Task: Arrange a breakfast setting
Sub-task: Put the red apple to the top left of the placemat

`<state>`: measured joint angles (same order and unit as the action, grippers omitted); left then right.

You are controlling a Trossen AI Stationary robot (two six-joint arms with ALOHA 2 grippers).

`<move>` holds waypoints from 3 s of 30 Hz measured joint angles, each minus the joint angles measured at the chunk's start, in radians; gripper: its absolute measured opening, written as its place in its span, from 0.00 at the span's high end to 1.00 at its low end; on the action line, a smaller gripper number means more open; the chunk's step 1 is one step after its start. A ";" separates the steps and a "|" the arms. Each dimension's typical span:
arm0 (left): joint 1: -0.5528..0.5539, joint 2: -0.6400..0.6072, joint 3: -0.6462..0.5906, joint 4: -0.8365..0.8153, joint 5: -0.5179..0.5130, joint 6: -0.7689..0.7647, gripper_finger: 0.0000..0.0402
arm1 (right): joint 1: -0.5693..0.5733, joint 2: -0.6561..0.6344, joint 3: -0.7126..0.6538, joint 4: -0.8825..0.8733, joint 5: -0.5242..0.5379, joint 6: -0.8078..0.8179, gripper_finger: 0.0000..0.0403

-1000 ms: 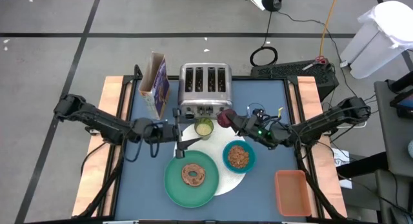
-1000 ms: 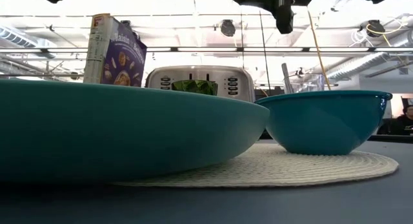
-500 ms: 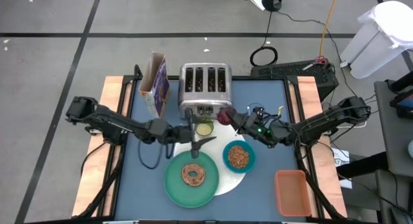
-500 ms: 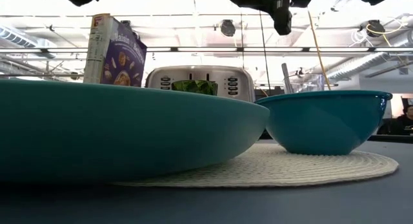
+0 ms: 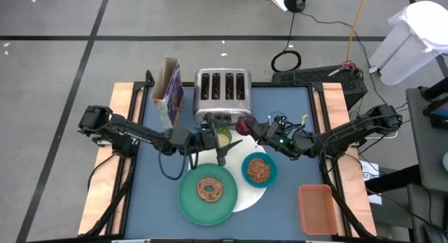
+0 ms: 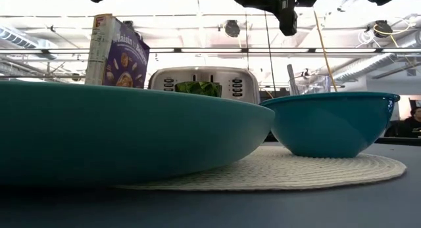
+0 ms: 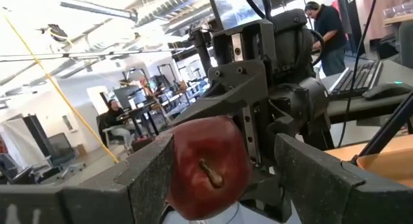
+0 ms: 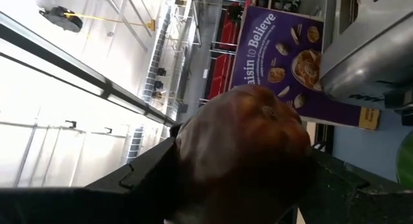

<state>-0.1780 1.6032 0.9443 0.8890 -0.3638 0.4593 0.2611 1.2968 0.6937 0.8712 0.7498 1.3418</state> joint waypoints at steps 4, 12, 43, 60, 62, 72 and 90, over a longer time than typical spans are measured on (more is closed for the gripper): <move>-0.001 0.000 0.000 0.000 0.013 -0.012 0.32 | 0.000 0.000 0.000 -0.001 0.000 0.000 0.37; 0.000 0.000 0.000 0.004 0.051 -0.025 0.20 | 0.000 0.000 0.000 0.000 0.000 0.000 0.37; 0.067 -0.001 0.000 -0.006 0.048 -0.191 0.06 | -0.013 0.000 0.000 0.022 0.008 0.044 0.37; 0.070 -0.001 -0.001 -0.006 0.048 -0.193 0.06 | -0.040 0.000 0.000 0.037 0.009 0.008 0.35; 0.073 -0.001 -0.001 -0.006 0.048 -0.194 0.06 | -0.040 0.000 0.000 0.037 0.009 0.008 0.35; 0.089 -0.001 -0.001 -0.006 0.048 -0.196 0.06 | -0.040 0.000 0.000 0.037 0.006 -0.003 0.35; 0.091 0.074 0.046 0.040 0.022 -0.179 0.06 | -0.040 0.001 0.000 0.034 0.005 -0.003 0.34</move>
<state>-0.0872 1.6775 0.9905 0.9292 -0.3415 0.2801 0.2214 1.2976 0.6937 0.9049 0.7551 1.3384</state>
